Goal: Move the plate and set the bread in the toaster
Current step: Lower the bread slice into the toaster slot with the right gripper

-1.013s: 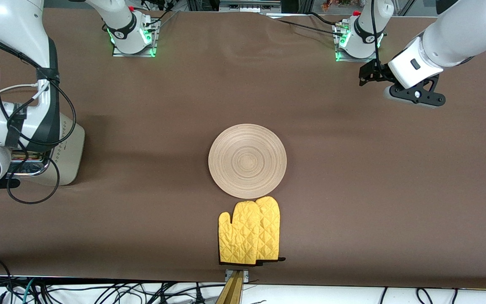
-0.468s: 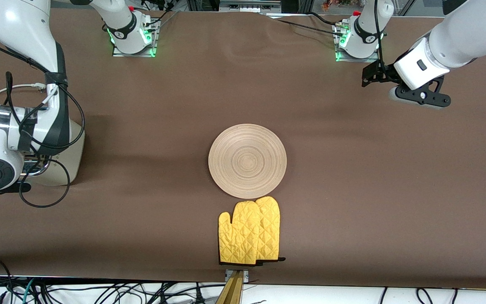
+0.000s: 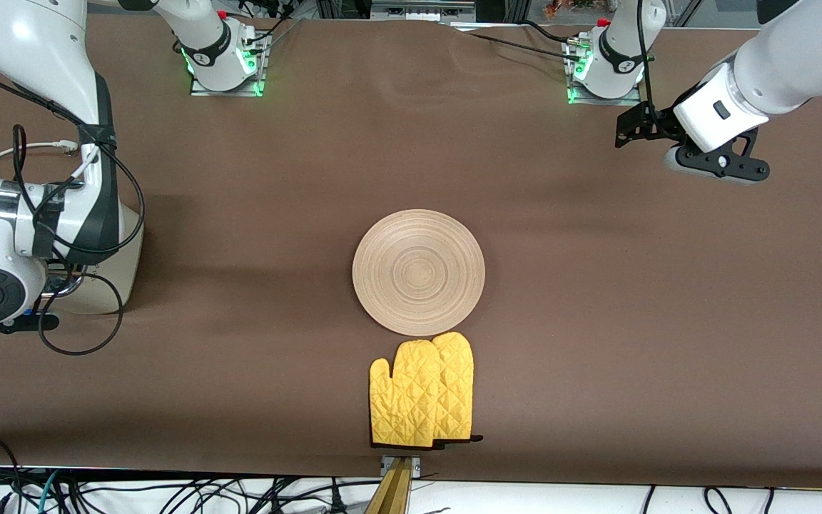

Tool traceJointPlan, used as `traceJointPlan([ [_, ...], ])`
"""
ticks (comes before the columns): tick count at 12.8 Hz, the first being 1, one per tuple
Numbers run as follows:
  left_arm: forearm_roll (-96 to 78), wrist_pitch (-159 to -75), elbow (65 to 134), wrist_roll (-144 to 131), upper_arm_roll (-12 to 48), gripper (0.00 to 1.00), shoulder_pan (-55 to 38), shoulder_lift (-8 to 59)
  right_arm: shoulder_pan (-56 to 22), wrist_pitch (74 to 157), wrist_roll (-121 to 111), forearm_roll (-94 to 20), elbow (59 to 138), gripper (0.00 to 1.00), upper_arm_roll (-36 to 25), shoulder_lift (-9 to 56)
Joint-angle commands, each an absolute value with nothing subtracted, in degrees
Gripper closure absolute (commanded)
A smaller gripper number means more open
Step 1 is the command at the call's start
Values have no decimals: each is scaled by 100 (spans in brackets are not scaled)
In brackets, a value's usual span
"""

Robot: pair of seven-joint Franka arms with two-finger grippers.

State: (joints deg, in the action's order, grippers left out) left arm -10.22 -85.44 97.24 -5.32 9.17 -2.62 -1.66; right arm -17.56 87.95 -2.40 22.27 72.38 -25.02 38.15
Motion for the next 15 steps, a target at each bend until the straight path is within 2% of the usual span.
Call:
traceJointPlan([
  [1, -1134, -8464, 9580, -413, 949, 0, -184, -123, -1775, 8772, -246, 2040, 7137, 0, -2487, 3683],
  [7, -1134, -8446, 9545, -422, 949, 0, -167, -123, -1775, 8745, -430, 1469, 7110, 0, -2514, 3428],
  [11, -1160, -8455, 9545, -413, 941, 0, -97, -123, -1775, 8649, -624, 345, 7119, 0, -2496, 2840],
  [15, -1117, -8481, 9545, -413, 949, 0, -79, -123, -1775, 8508, -624, 149, 7110, 0, -2330, 2558],
])
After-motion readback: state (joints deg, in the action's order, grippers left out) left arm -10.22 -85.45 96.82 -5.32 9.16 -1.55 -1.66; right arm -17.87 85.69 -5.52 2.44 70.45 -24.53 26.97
